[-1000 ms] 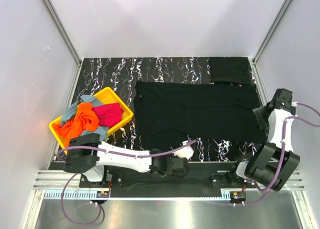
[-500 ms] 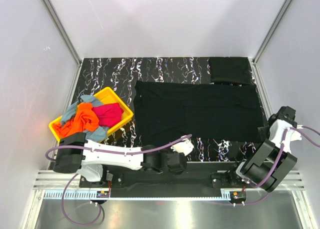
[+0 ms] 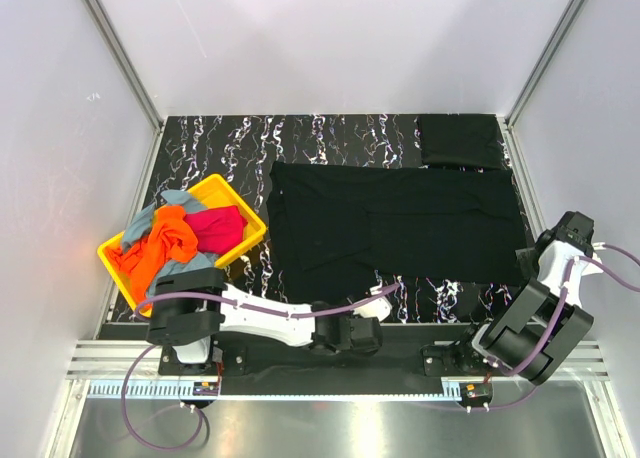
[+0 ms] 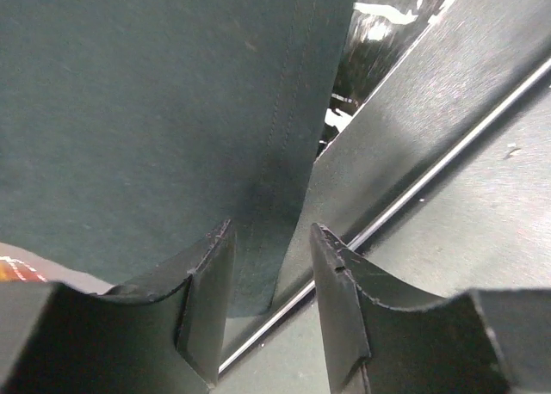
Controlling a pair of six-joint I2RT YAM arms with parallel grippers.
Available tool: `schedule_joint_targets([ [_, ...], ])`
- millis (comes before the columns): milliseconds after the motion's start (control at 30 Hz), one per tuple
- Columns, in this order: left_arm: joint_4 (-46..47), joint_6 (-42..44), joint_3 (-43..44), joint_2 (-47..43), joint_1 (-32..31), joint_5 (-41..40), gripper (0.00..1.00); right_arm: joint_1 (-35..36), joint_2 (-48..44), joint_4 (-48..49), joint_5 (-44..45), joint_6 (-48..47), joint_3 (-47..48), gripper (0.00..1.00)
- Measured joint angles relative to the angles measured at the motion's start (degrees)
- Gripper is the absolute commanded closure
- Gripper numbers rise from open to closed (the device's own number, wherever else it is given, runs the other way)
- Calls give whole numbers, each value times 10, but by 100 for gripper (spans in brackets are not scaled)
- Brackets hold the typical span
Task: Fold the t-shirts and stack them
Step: Fold the tshirt
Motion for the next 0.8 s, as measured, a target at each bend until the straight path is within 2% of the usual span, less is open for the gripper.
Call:
schedule_joint_targets([
  [100,1,-1,-2,10,0,2,50,0,-3,1,-4,-3,0,44],
  [233,4,-1,-2,12,0,3,52,0,-5,3,-9,-4,0,44],
  [367,6,-4,-2,14,0,2,76,0,-9,7,-10,-4,0,44],
  [467,5,0,-2,15,1,-9,86,-1,-11,9,-10,-5,0,44],
  [533,4,1,-2,16,2,-13,89,-1,-11,9,-10,-5,0,44],
  [600,3,1,0,17,2,-17,100,-2,-11,9,-10,-5,0,44],
  [800,-1,1,2,17,2,-21,100,-4,-14,9,-10,-5,0,44],
])
